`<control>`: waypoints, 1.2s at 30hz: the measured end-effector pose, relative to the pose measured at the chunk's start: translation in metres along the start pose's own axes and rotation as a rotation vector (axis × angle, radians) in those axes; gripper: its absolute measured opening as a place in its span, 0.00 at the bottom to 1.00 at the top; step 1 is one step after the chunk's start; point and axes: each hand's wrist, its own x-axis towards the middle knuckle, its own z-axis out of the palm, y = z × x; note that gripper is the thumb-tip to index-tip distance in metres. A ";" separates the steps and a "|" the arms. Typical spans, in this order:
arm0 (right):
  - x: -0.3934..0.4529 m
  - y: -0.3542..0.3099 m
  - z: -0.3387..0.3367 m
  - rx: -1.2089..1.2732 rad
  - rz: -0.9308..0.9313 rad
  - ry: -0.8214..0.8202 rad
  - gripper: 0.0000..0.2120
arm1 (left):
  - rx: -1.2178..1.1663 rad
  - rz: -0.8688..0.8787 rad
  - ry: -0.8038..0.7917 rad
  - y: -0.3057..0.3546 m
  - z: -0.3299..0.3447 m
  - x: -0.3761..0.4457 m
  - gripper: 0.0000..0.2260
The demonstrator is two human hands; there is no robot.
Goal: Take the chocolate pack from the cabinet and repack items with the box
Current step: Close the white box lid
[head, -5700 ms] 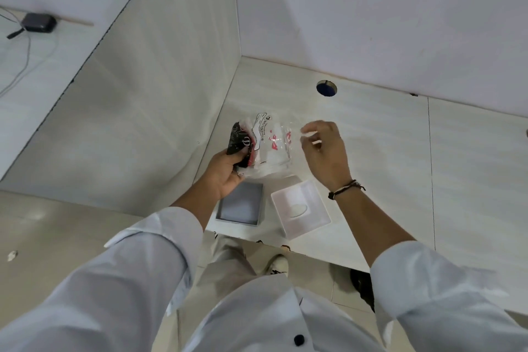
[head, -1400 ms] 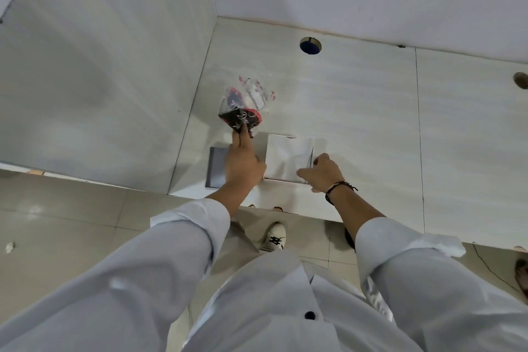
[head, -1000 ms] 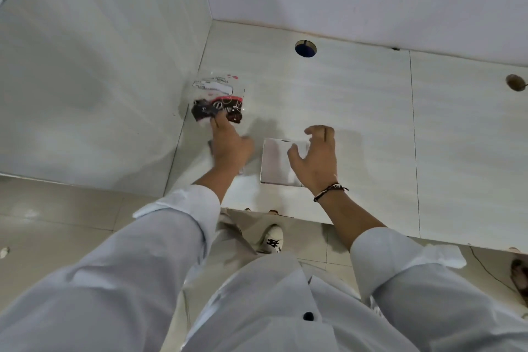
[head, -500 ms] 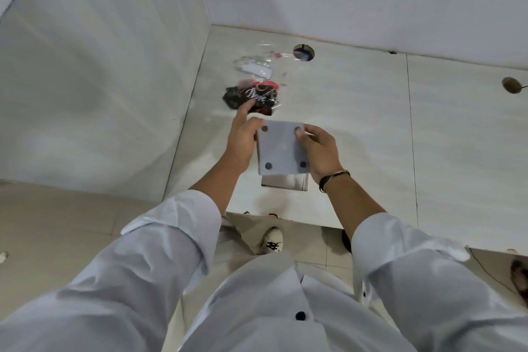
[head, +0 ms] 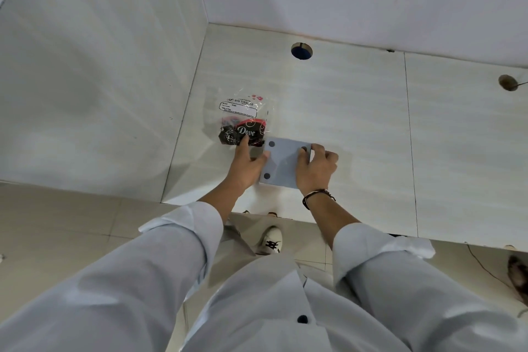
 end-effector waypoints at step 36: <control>0.031 -0.016 0.003 0.635 0.342 -0.373 0.24 | -0.503 -0.210 0.138 0.023 -0.010 0.040 0.43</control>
